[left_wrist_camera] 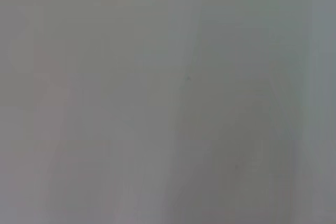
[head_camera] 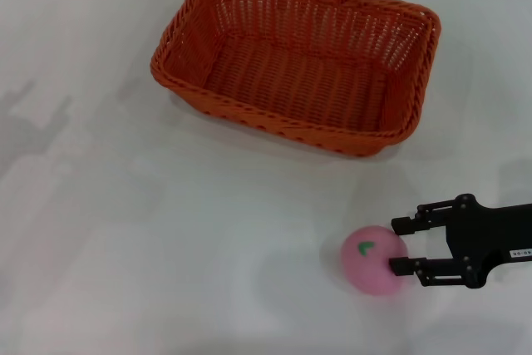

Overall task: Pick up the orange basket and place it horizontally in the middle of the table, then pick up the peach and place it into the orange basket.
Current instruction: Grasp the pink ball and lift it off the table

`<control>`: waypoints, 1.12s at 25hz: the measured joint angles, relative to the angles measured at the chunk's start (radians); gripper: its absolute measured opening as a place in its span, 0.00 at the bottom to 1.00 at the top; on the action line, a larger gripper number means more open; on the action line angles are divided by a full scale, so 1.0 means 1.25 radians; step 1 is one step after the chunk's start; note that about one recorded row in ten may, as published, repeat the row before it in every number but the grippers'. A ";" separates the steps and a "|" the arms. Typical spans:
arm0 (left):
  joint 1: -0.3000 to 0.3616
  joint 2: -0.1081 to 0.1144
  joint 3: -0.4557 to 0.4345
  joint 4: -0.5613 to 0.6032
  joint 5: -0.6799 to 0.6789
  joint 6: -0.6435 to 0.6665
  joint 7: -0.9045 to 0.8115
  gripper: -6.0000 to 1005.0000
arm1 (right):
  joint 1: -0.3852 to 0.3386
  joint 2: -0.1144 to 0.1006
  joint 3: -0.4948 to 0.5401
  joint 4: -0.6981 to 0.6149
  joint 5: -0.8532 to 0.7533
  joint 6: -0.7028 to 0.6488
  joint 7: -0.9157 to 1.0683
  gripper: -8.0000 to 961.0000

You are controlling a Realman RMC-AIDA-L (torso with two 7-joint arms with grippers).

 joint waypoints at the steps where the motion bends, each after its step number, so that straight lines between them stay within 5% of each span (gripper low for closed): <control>1: 0.000 0.000 0.000 0.000 0.000 0.000 0.000 0.67 | 0.000 0.000 0.000 0.000 0.000 0.000 0.000 0.70; 13: 0.000 0.000 -0.001 -0.003 0.000 0.000 0.011 0.67 | 0.004 0.000 -0.001 0.000 -0.005 -0.006 0.000 0.37; 19: -0.003 0.000 -0.001 0.000 0.000 0.004 0.012 0.67 | 0.010 -0.001 -0.002 0.000 -0.004 -0.008 -0.014 0.34; 28: -0.002 -0.001 -0.001 0.000 0.000 0.005 0.020 0.67 | 0.032 -0.001 -0.003 0.001 0.012 -0.009 -0.029 0.12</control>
